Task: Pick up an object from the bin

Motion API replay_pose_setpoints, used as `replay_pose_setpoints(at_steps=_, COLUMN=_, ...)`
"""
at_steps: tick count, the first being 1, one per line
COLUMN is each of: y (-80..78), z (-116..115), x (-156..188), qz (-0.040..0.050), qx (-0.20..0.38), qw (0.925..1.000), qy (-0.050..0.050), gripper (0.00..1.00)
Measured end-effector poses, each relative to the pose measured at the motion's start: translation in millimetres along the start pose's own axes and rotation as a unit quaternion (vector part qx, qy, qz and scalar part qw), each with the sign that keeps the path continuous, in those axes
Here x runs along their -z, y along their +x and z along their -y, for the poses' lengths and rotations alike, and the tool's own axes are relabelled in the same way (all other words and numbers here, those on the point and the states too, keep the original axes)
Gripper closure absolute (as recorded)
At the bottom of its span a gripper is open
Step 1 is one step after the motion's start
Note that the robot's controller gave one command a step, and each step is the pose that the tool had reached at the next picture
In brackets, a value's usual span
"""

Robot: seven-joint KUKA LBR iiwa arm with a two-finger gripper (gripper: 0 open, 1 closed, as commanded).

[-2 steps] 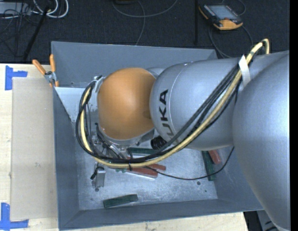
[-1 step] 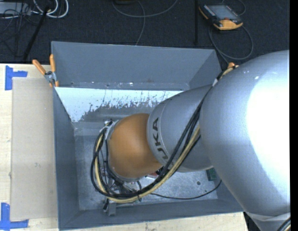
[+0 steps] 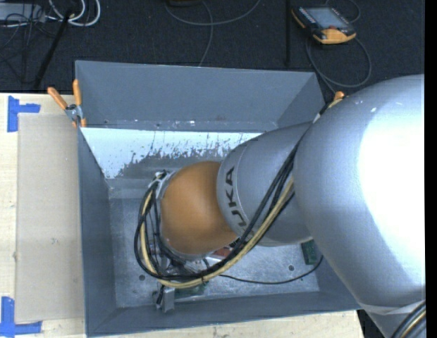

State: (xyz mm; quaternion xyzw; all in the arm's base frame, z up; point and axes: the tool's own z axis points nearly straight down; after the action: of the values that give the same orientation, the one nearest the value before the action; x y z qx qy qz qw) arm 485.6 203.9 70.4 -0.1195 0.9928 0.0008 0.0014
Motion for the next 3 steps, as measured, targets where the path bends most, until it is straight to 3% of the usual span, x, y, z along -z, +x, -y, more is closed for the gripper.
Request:
replay_pose_setpoints(at_steps=1, y=-29.1, z=36.3, x=61.4, qz=0.0022, qx=-0.037, qw=0.9993, qy=0.0, gripper=0.0)
replay_pose_setpoints(at_steps=2, y=-61.1, z=107.0, x=-4.7, qz=-0.002, qx=-0.038, qw=0.9993, qy=0.003, gripper=0.0)
replay_pose_setpoints(at_steps=3, y=-61.1, z=101.8, x=-1.3, qz=-0.0017, qx=-0.036, qw=0.9993, qy=0.0, gripper=1.0)
